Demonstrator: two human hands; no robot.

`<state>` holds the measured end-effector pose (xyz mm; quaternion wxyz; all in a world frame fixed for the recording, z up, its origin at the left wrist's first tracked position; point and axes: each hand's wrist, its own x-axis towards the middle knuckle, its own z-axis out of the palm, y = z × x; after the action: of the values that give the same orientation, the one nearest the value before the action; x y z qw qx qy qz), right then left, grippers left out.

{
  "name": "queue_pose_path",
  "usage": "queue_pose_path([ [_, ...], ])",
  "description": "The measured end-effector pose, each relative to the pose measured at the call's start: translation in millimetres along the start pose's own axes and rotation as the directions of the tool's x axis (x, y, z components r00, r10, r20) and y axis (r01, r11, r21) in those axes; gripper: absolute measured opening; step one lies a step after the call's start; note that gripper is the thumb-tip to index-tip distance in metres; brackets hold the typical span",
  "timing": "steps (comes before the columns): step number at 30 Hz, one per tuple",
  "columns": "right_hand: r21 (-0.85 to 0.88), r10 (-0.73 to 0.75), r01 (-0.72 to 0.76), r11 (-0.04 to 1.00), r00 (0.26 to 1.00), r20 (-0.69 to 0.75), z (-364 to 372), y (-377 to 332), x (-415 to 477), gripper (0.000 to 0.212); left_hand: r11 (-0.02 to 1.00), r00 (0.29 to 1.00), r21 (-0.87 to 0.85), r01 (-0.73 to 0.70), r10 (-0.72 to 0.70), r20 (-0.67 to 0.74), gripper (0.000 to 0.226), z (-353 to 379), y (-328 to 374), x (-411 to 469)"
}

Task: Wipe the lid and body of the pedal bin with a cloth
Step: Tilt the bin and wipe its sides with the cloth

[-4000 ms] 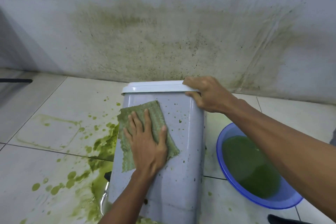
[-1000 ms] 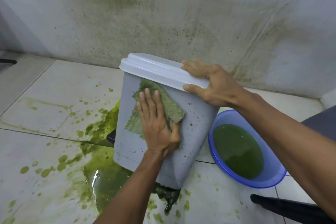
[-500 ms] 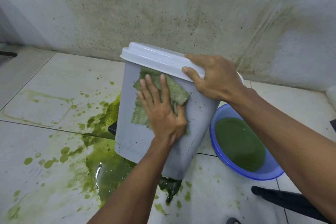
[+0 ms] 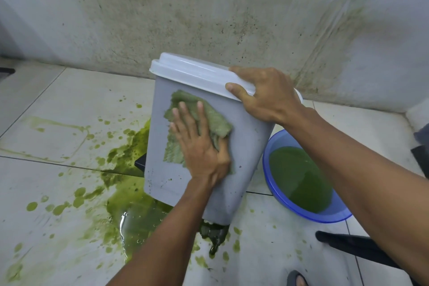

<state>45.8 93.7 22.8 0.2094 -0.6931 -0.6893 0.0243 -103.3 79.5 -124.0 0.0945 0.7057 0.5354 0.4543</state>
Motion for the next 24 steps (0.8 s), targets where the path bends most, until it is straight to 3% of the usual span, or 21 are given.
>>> queue_pose_path([
  [4, 0.024, 0.002, -0.002, 1.000, 1.000, -0.005, -1, -1, -4, 0.057, 0.947, 0.937, -0.032, -0.320, 0.321, 0.139, 0.080, 10, 18, -38],
  [6, 0.029, -0.004, 0.004, 1.000, 1.000, -0.001, -1, -2, -5, 0.058, 0.919, 0.905, -0.013, -0.394, 0.390, 0.170, 0.079, 4, -5, -56],
  [8, 0.031, -0.003, 0.003, 1.000, 1.000, -0.001, 0, -2, -6, 0.057, 0.949, 0.937, 0.008, -0.317, 0.312, 0.156, 0.080, -6, -33, -60],
  [10, 0.027, -0.006, 0.006, 1.000, 1.000, -0.003, 1, -2, -6, 0.057, 0.993, 0.990, 0.011, -0.114, 0.113, 0.087, 0.083, -13, -46, -47],
  [12, 0.019, -0.006, 0.006, 1.000, 1.000, -0.006, 1, -2, -6, 0.054, 0.999, 0.999, -0.004, 0.045, -0.045, -0.003, 0.084, -12, -35, -23],
  [14, 0.022, 0.000, 0.000, 1.000, 1.000, -0.005, 1, -1, -5, 0.052, 0.994, 0.993, -0.035, 0.108, -0.109, -0.037, 0.085, -6, -6, -3],
  [16, 0.041, 0.003, -0.003, 0.999, 1.000, -0.013, 1, -2, -6, 0.054, 0.999, 1.000, -0.046, 0.001, -0.001, -0.002, 0.084, 2, 23, -2],
  [18, 0.065, 0.009, -0.007, 0.998, 1.000, -0.019, 1, -2, -7, 0.056, 0.978, 0.975, -0.036, -0.207, 0.209, 0.078, 0.082, 8, 37, -20],
  [21, 0.069, 0.010, -0.010, 0.998, 1.000, -0.001, 0, -1, -6, 0.056, 0.847, 0.834, 0.025, -0.531, 0.516, 0.195, 0.073, 9, 9, -51],
  [23, 0.060, 0.012, -0.012, 0.998, 1.000, 0.005, 0, -1, -5, 0.056, 0.783, 0.770, 0.049, -0.620, 0.596, 0.227, 0.071, 1, -24, -58],
  [24, 0.059, 0.018, -0.018, 0.998, 1.000, 0.003, 0, -1, -6, 0.056, 0.797, 0.786, 0.054, -0.601, 0.577, 0.223, 0.073, -4, -35, -56],
])
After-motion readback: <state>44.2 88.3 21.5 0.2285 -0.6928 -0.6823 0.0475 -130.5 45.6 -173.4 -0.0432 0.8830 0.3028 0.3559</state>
